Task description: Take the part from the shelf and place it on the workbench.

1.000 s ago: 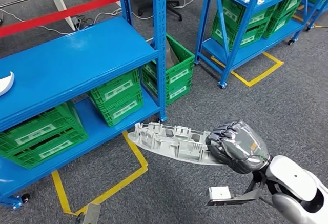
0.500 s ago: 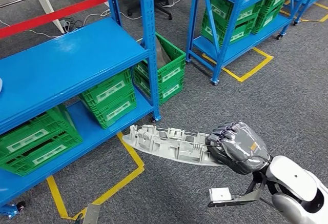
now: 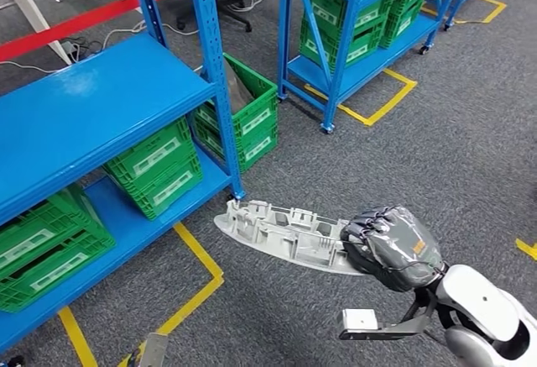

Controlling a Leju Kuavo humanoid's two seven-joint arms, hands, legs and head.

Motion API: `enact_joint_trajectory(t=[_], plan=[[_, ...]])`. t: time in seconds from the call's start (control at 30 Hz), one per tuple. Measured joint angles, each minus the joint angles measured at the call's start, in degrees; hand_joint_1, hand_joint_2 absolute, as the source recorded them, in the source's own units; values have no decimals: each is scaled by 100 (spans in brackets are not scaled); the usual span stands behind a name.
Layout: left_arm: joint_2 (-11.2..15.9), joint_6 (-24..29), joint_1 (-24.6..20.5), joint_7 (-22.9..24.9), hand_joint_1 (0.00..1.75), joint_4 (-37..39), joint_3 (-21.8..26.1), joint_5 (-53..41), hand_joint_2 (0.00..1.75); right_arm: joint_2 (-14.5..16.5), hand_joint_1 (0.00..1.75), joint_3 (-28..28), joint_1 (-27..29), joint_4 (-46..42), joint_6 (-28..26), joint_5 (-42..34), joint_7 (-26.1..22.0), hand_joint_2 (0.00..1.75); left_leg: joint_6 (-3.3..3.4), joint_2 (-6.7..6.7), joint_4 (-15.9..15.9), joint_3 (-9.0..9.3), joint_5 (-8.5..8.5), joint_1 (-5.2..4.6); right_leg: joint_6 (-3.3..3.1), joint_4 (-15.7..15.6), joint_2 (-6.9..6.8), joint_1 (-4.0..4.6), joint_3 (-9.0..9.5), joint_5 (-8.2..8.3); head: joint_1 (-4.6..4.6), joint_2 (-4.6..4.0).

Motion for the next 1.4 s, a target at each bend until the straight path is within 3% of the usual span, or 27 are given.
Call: enact_joint_trajectory(t=[0.1, 0.2, 0.23, 0.27, 0.3, 0.37, 0.43, 0.53, 0.6, 0.63, 0.7, 0.73, 0.77, 0.8, 0.87, 0.93, 1.03, 1.1, 1.13, 1.23, 1.27, 1.3, 1.33, 1.4], plan=[[10, -31, 7, 213, 0, 4, -2, -53, 0, -41, 175, -81, 216, -96, -55, 122, 51, 175, 100, 74, -64, 19, 41, 20, 91, 196, -82, -17, -133, -147, 17, 1], [37, -15, 23, 288, 0, 4, -2, -57, 0, -57, 175, -160, 358, -141, -99, 187, 51, 175, 145, 163, -78, 26, 46, 15, 146, 1248, -227, -25, -629, -637, 40, 1], [52, -1, 27, 292, 0, 4, -1, -45, 0, -57, 175, -173, 404, -148, -112, 202, 42, 175, 149, 196, -75, 26, 43, 10, 157, 1541, -239, -27, -771, -722, 38, 1], [71, 14, 28, 293, 0, 4, 1, -29, 0, -57, 175, -188, 446, -152, -123, 214, 31, 175, 150, 228, -72, 27, 39, 6, 163, 1639, -246, -27, -819, -707, 39, 1], [87, 24, 25, 293, 0, 4, 2, -13, 0, -57, 175, -205, 480, -157, -127, 222, 19, 175, 148, 254, -66, 30, 34, 5, 161, 1489, -256, -28, -741, -581, 39, 1], [114, 34, 18, 299, 0, 4, 4, 11, 0, -56, 175, -239, 516, -174, -128, 227, 2, 175, 126, 297, -51, 37, 15, 2, 141, 695, -342, -21, -323, -234, 38, 2], [130, 46, 17, 328, 0, 4, 9, 30, 0, -55, 175, -269, 519, -197, -132, 227, -23, 175, 79, 328, -21, 26, -4, -23, 92, 102, -419, 6, 4, -78, 33, 2], [168, 60, 25, 477, 0, 4, 21, 54, 0, -55, 175, -289, 510, -209, -143, 222, -91, 175, 0, 375, -18, 24, -9, -36, -5, 15, -374, 26, 54, -68, 27, 1], [208, 76, 27, 583, 0, 4, 30, 65, 0, -55, 175, -290, 513, -209, -144, 214, -126, 175, -59, 338, 121, -21, -137, -26, -74, -14, -341, 7, 61, -43, 23, 1], [229, 83, 31, 619, 0, 4, 37, 72, 0, -54, 175, -290, 515, -209, -145, 210, -134, 175, -84, 301, 353, -114, -291, -21, -106, -28, -328, -3, 67, -34, 21, 2], [261, 88, 50, 650, 0, 4, 54, 83, 0, -52, 175, -290, 522, -208, -145, 208, -138, 175, -112, 245, 1107, -427, -673, -16, -140, -28, -293, -1, 65, -33, 19, 1], [273, 88, 62, 660, 0, 4, 62, 87, 0, -51, 175, -290, 527, -206, -145, 208, -139, 175, -118, 237, 1443, -572, -793, -14, -147, -26, -267, 1, 65, -34, 20, 1], [283, 86, 72, 668, 0, 5, 69, 97, 0, -50, 175, -290, 531, -203, -145, 208, -141, 175, -120, 235, 1603, -642, -803, -13, -149, -24, -236, 3, 66, -33, 20, 1], [291, 84, 79, 678, 0, 5, 77, 111, 0, -49, 175, -290, 537, -200, -146, 208, -141, 175, -115, 233, 1532, -609, -696, -13, -150, -20, -201, 3, 69, -33, 20, 1], [312, 86, 83, 700, 0, 5, 101, 134, 0, -48, 175, -290, 561, -198, -156, 209, -143, 175, -82, 191, 847, -294, -284, -13, -143, -9, -134, 3, 78, -36, 19, 0], [332, 98, 80, 727, 0, 5, 124, 134, 0, -51, 175, -299, 612, -207, -186, 213, -140, 175, -39, 92, 188, 4, -43, -13, -107, 15, -81, 15, 55, -35, 21, 0], [337, 67, 75, 823, 0, 5, 133, 88, 0, -100, 175, -371, 802, -278, -282, 243, -99, 175, 12, 55, -23, 68, -31, -25, -10, 13, -32, 7, 5, -4, 25, 0], [331, 1, 73, 941, 0, 7, 134, 10, 0, -179, 175, -469, 997, -371, -391, 299, -43, 175, 79, 88, -69, 78, 4, -7, 47, 118, -75, -3, -64, -89, 35, 1], [326, -37, 72, 1010, 0, 7, 132, -40, 0, -217, 175, -527, 1097, -417, -456, 341, -13, 175, 112, 109, -91, 84, 19, 4, 71, 316, -120, -6, -163, -212, 47, 1], [311, -148, 82, 1201, 0, 7, 100, -220, 0, -264, 175, -701, 1470, -527, -681, 519, 58, 175, 151, 174, -99, 84, 23, 7, 131, 1438, -229, -24, -692, -722, 66, 2], [308, -172, 88, 1240, 0, 7, 81, -275, 0, -265, 175, -752, 1608, -557, -747, 587, 67, 175, 152, 197, -98, 84, 21, 6, 145, 1676, -237, -27, -805, -779, 63, 1], [308, -188, 91, 1270, 0, 7, 62, -325, 0, -264, 175, -798, 1739, -587, -800, 652, 70, 175, 150, 217, -97, 86, 18, 6, 152, 1676, -245, -30, -802, -722, 65, 2], [309, -206, 91, 1294, 0, 7, 39, -373, 0, -264, 175, -844, 1866, -621, -845, 718, 77, 175, 142, 235, -96, 91, 12, 7, 153, 1432, -261, -33, -673, -569, 64, 1], [316, -235, 89, 1332, 0, 7, -16, -478, 0, -264, 175, -930, 2099, -691, -924, 850, 101, 175, 105, 259, -81, 103, -13, -6, 147, 578, -350, -31, -206, -238, 67, 1]])
